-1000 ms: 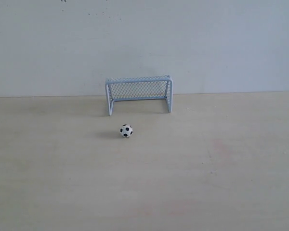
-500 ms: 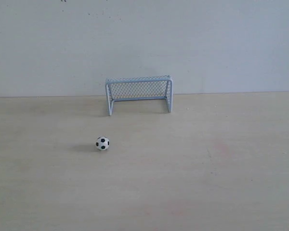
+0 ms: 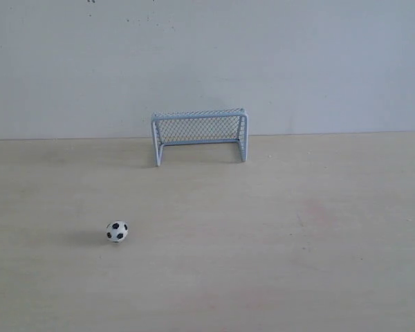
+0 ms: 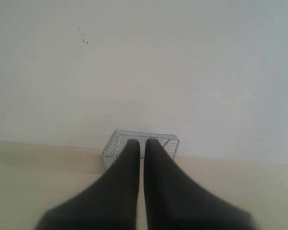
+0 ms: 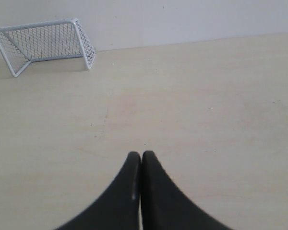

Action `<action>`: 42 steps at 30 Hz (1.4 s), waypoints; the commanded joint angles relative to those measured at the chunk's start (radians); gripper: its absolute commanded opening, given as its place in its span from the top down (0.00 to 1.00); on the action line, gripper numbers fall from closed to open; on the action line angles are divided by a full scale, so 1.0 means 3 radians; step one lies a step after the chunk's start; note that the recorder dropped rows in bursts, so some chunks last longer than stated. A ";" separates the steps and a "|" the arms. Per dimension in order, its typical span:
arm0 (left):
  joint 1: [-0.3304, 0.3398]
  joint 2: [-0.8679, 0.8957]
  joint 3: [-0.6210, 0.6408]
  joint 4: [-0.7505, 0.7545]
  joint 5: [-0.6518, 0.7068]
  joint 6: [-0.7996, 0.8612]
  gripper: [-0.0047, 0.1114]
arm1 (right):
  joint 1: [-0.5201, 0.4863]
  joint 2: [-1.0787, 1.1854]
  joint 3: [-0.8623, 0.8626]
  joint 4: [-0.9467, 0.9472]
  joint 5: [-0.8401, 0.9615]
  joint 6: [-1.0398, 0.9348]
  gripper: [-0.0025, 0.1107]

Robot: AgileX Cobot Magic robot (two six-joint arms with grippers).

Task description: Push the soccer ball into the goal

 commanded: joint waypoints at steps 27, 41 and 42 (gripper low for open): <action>0.0011 -0.0003 0.0412 -0.0967 -0.0405 0.0389 0.92 | -0.0009 -0.0014 -0.0003 -0.0007 -0.0030 -0.0008 0.98; 0.0084 -0.0003 0.0829 -0.0991 -0.0676 0.0291 0.92 | -0.0009 -0.0014 -0.0003 -0.0007 -0.0030 -0.0008 0.98; 0.0098 -0.0003 0.0829 -0.0991 -0.0676 0.0291 0.92 | -0.0009 -0.0014 -0.0003 -0.0007 -0.0030 -0.0008 0.98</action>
